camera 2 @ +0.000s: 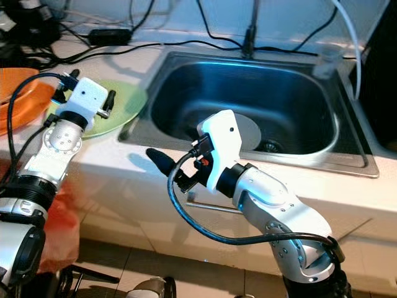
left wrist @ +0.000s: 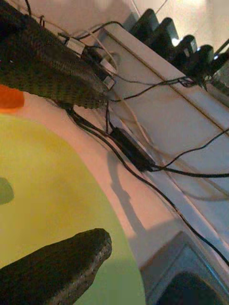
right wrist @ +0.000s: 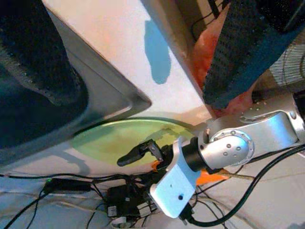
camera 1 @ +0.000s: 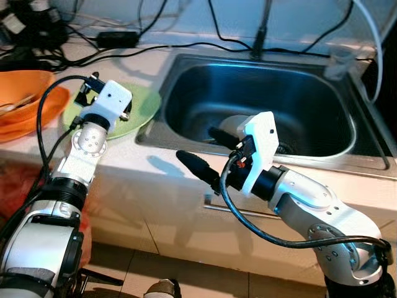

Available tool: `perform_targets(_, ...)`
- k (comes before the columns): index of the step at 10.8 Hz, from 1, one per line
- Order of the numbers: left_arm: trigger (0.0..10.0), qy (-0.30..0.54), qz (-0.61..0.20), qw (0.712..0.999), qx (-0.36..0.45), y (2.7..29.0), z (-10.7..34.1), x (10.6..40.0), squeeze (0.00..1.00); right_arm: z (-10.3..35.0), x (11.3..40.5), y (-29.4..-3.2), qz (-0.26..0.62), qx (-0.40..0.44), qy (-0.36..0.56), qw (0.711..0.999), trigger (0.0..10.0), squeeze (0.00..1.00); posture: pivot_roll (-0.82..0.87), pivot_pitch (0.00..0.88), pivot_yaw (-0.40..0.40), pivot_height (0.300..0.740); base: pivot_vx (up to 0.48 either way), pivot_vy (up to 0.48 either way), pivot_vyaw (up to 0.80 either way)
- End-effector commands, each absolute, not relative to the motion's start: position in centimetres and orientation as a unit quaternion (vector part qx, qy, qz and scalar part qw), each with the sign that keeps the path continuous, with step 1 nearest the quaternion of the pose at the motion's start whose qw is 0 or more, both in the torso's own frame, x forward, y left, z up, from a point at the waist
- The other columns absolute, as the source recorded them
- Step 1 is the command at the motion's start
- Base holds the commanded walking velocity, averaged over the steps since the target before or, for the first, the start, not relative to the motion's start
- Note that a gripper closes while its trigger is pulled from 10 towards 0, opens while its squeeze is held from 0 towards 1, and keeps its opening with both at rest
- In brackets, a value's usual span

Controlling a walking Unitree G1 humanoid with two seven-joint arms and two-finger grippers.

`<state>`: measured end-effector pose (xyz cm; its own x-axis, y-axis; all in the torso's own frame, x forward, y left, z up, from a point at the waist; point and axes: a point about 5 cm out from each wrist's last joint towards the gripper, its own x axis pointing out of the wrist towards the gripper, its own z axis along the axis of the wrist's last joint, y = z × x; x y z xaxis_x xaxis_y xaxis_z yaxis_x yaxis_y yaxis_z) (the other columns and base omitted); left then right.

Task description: Kitchen organization

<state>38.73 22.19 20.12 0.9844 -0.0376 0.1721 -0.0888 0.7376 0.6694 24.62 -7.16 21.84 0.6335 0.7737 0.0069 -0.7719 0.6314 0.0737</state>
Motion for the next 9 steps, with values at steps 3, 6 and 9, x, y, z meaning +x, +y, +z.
perform_targets(3,10.0,-0.095,-0.059,0.916,0.386,23.6,20.6,35.8,0.0,21.2,24.5,-7.1,0.437,0.037,0.022,0.898,10.0,0.0,0.11,0.056,0.031,0.74,0.0,0.0,0.0)
perform_targets(6,10.0,-0.065,-0.144,0.91,0.383,22.3,19.8,34.3,1.0,21.0,24.5,-6.9,0.445,0.04,0.022,0.894,10.0,0.0,0.12,0.06,0.028,0.74,0.0,0.0,0.0)
perform_targets(9,10.0,-0.02,-0.217,0.896,0.387,21.6,19.0,33.4,0.88,20.8,24.5,-6.9,0.445,0.038,0.024,0.894,10.0,0.0,0.11,0.062,0.024,0.74,0.0,0.0,0.0)
